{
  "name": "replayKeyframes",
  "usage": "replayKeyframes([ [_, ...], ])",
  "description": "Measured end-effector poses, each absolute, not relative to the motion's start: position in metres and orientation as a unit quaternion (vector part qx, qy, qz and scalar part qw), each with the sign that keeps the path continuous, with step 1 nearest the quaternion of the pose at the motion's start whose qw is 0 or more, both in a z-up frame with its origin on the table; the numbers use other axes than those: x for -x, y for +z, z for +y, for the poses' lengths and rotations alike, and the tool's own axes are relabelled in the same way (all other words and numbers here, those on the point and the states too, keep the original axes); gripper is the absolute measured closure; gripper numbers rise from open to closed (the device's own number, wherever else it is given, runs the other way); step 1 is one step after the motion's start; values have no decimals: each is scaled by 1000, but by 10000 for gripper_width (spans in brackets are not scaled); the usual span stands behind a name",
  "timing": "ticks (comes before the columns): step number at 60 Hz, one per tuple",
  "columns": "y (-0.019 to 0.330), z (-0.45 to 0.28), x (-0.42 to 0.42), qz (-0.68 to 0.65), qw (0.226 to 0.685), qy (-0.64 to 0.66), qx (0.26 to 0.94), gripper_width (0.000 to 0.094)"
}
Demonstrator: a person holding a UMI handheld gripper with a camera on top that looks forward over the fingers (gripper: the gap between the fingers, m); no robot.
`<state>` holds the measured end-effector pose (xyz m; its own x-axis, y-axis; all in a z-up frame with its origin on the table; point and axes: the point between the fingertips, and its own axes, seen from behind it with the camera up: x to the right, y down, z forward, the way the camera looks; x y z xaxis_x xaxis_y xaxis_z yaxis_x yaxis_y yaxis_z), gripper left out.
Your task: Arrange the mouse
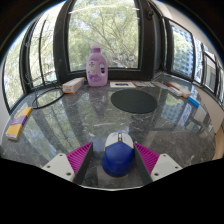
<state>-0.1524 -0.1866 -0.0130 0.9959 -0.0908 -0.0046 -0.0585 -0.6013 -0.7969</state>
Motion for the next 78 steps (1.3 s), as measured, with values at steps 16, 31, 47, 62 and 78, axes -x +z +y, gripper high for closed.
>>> replayKeyframes([
  [16, -14, -168, 162, -2, 450, -23, 893, 492],
  [31, 8, -159, 174, -38, 452, 28, 891, 577],
  [47, 231, -69, 174, -81, 598, 114, 789, 581],
  [62, 184, 51, 70, -14, 577, 69, 814, 584],
  [78, 17, 63, 44, -19, 469, 33, 882, 535],
])
